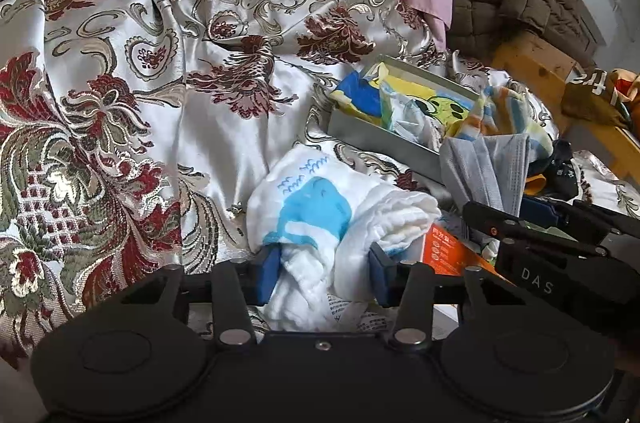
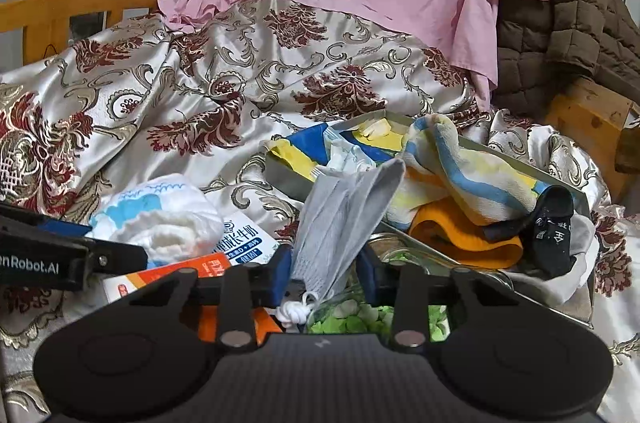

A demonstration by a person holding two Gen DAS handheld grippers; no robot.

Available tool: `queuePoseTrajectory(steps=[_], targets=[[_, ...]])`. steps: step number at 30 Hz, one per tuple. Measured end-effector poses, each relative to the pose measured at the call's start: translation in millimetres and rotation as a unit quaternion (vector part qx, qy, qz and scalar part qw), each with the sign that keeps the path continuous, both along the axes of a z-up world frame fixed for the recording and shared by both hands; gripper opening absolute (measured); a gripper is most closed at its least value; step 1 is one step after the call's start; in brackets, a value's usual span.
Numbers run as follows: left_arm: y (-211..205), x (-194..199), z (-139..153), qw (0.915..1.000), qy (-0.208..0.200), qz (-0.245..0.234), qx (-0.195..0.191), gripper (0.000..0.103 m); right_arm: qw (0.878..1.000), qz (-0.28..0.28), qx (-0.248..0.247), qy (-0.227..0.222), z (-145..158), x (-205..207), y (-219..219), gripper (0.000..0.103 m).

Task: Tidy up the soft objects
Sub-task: 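Grasp the grey face mask with right tool while left tool grasps white cloth, then carry the grey mask to the tray with right tool while left carries white cloth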

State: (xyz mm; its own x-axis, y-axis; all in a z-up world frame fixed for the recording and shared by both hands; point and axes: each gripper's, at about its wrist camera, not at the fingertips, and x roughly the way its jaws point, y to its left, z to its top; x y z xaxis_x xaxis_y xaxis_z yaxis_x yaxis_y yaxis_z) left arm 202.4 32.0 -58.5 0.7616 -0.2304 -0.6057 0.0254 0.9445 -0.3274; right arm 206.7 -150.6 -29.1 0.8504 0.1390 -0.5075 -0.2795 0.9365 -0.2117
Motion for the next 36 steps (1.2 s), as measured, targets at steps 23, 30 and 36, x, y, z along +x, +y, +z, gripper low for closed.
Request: queuePoseTrajectory(steps=[23,30,36], targets=[[-6,-4,15,0.9988,-0.02,0.032,-0.03,0.012,0.999,0.014,0.014,-0.037,14,-13,-6,0.017],[-2,5,7,0.9982,0.026,0.046,-0.028,0.027,0.999,0.019,0.018,-0.042,19,-15,-6,0.017],[-4,17,6,0.9977,0.049,0.035,-0.032,0.047,0.998,0.028,0.023,-0.041,22,-16,-4,0.017]])
